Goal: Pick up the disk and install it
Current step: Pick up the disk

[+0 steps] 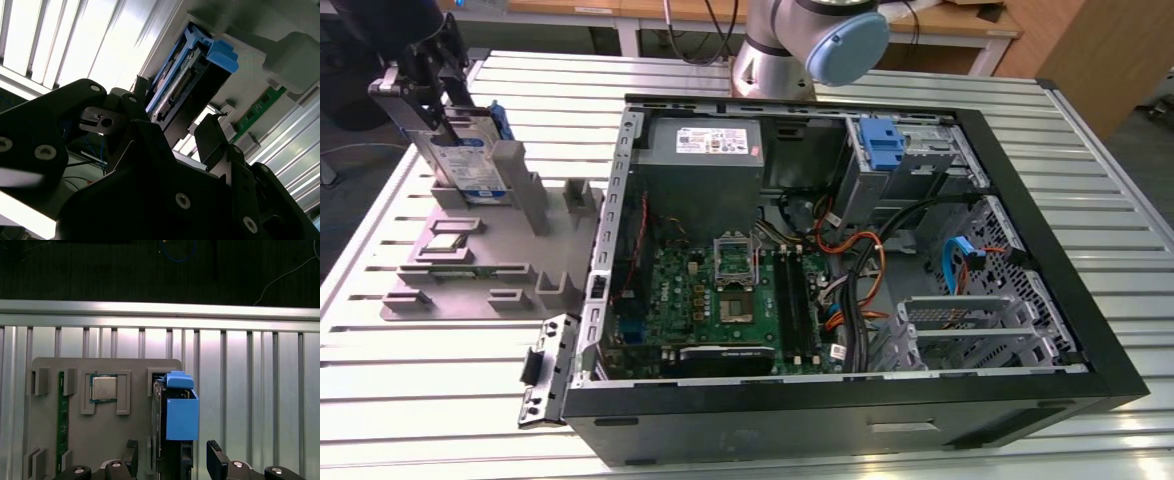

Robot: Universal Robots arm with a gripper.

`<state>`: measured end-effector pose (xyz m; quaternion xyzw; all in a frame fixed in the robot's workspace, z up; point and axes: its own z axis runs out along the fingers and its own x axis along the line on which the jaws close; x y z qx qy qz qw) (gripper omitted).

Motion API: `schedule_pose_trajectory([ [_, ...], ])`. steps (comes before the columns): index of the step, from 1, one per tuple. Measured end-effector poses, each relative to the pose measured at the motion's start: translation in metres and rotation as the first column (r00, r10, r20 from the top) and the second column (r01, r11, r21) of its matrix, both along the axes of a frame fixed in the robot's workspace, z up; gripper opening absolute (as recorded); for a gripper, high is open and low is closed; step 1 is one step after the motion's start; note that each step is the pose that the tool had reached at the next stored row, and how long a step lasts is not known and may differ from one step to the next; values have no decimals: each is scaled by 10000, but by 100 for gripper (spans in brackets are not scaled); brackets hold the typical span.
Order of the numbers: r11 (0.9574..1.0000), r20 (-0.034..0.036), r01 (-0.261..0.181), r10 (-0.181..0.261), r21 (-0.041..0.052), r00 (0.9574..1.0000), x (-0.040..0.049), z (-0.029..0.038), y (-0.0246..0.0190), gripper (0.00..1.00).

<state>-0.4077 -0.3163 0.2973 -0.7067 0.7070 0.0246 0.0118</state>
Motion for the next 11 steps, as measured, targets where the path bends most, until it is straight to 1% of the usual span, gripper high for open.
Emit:
schedule_pose_trajectory([
  [3, 10000, 0, 0, 0, 0, 10000, 0, 0, 0, 63],
  [4, 10000, 0, 0, 0, 0, 10000, 0, -1, 0, 57],
  [5, 10000, 1, 0, 0, 0, 10000, 0, -1, 0, 57],
  [6, 10000, 1, 0, 0, 0, 10000, 0, -1, 0, 51],
  [7, 10000, 1, 0, 0, 0, 10000, 0, -1, 0, 51],
  [8, 10000, 0, 0, 0, 0, 10000, 0, -1, 0, 45],
  [11, 10000, 0, 0, 0, 0, 10000, 0, 5, 0, 45],
])
